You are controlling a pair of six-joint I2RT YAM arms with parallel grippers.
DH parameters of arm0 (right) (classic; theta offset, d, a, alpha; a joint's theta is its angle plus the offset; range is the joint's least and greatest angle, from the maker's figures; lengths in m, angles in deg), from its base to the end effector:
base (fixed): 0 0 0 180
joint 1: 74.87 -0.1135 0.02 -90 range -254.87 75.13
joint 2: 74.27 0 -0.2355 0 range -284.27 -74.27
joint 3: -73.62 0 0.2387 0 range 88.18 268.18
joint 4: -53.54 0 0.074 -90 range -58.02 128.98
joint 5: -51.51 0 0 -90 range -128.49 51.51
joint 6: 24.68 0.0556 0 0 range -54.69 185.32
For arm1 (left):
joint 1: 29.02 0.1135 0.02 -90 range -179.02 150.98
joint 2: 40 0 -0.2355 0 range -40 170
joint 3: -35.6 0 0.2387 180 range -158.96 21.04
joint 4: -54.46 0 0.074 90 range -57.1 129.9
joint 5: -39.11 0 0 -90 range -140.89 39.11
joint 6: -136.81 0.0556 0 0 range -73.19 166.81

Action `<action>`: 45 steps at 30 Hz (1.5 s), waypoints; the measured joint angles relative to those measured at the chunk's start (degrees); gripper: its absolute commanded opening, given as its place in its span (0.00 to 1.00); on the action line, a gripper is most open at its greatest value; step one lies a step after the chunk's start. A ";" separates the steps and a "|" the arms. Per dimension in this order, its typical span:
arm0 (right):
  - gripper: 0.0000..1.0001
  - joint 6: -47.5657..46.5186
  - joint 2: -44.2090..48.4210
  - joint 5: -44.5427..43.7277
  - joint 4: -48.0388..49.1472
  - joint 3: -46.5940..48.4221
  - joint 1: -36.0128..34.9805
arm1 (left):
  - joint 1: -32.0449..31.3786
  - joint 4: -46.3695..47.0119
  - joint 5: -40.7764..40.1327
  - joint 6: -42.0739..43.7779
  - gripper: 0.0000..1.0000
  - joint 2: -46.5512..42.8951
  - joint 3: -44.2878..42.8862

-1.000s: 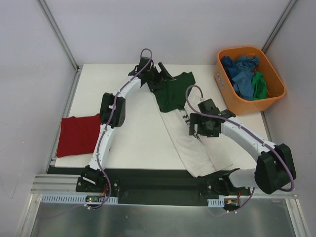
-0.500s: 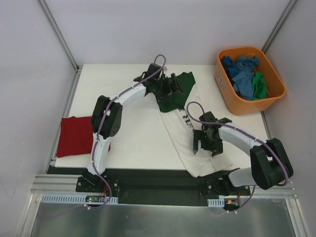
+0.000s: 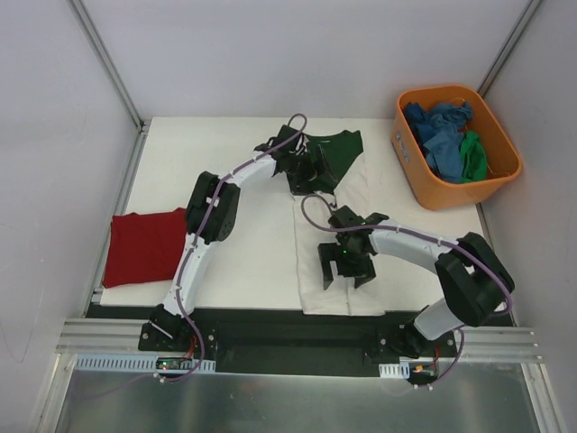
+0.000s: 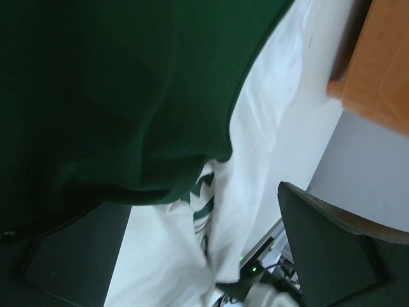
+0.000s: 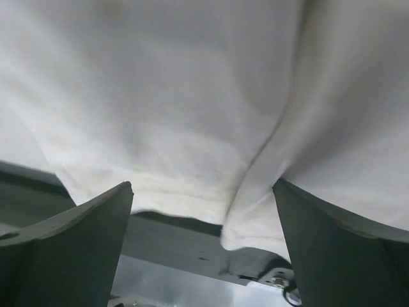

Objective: Fold and stack the t-shirts
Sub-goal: Fold the tshirt

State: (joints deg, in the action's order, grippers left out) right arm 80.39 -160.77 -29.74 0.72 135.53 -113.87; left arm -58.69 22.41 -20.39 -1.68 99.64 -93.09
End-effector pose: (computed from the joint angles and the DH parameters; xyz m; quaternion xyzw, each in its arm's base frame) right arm 0.1896 0.1644 0.1234 -0.2136 0.9678 0.1172 0.0629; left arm 0.4404 -0.2834 0.1375 -0.0412 0.8900 -0.4298 0.1466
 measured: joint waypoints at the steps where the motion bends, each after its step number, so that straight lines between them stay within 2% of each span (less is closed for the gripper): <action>1: 0.97 0.26 -1.51 1.53 1.07 1.51 -2.21 | 0.66 -0.37 0.44 -0.22 0.99 1.16 -1.84; 5: 0.97 0.57 -7.15 5.81 4.61 7.69 -7.19 | 3.26 -1.99 2.10 -0.81 1.00 6.93 -11.54; 9: 0.97 0.52 -10.67 7.19 4.98 14.12 -7.74 | 5.79 -1.77 2.58 -1.66 0.99 11.61 -19.41; 15: 0.97 -0.79 -6.01 3.85 3.89 16.17 -7.72 | 8.00 -2.03 2.36 -0.59 0.99 10.58 -18.99; 20: 0.97 -1.81 5.64 -5.84 1.84 16.04 -7.67 | 7.45 -3.85 0.50 2.08 0.99 1.51 -8.28; 22: 0.97 -1.55 12.81 -11.74 1.68 15.08 -7.61 | 7.08 -4.79 -1.31 3.15 0.99 -5.81 -1.55; 27: 0.97 4.42 35.76 -27.26 1.29 7.93 -7.34 | 6.32 -4.35 -6.47 6.08 0.99 -31.28 16.74; 31: 0.97 9.16 47.25 -32.92 -1.05 1.05 -6.88 | 6.03 -2.47 -10.01 7.30 0.99 -52.11 32.35; 35: 0.97 10.99 48.37 -32.41 -2.03 -4.59 -6.88 | 4.81 -1.64 -12.02 7.37 0.99 -64.39 48.89; 40: 0.97 11.91 42.49 -25.07 -0.96 -8.46 -6.88 | -0.35 -3.98 -12.96 6.54 0.99 -64.37 63.82; 45: 0.97 13.46 30.47 -19.28 1.03 -8.44 -7.13 | -2.67 -5.81 -12.87 5.66 0.96 -63.80 70.01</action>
State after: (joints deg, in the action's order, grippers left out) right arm 93.85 -130.30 -49.02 1.75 127.10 -121.00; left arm -61.35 16.59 -33.26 3.98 35.84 -23.08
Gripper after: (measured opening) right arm 0.968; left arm 0.987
